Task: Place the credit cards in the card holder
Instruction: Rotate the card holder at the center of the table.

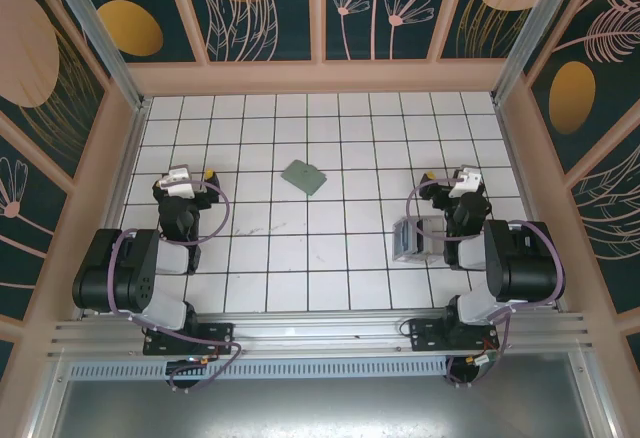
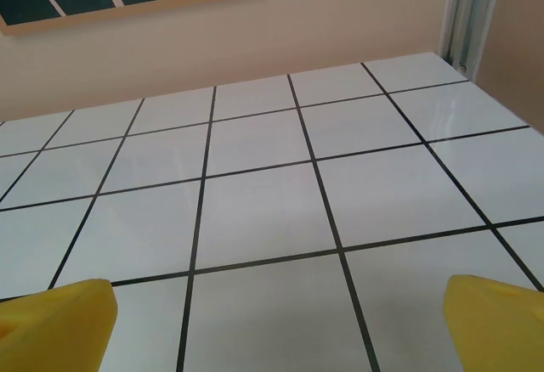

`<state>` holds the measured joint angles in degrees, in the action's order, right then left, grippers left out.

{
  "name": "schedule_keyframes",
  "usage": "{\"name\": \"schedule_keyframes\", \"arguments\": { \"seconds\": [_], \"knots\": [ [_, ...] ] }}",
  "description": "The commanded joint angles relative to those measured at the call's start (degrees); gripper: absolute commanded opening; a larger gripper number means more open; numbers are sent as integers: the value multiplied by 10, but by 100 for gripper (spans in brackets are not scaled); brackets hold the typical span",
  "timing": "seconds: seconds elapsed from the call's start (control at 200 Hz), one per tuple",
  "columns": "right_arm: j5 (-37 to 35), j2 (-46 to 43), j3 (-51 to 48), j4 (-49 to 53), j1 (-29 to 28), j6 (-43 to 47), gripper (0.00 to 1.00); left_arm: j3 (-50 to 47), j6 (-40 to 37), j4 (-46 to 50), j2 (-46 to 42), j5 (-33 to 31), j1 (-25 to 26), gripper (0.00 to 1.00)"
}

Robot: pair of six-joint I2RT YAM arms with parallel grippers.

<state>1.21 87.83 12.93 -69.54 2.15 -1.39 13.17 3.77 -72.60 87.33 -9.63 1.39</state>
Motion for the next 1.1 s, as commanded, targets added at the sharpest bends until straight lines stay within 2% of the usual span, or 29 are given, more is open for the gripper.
{"name": "schedule_keyframes", "arguments": {
  "seconds": [0.0,1.001,1.096],
  "knots": [
    [9,4,10,-9,0,7,99,-1,10,-11,-3,-5,-5,99],
    [15,-2,13,-1,5,3,99,-2,11,-14,-5,-10,-5,99],
    [30,-54,42,90,17,-7,99,25,17,82,-63,-29,-5,99]
  ]
}}
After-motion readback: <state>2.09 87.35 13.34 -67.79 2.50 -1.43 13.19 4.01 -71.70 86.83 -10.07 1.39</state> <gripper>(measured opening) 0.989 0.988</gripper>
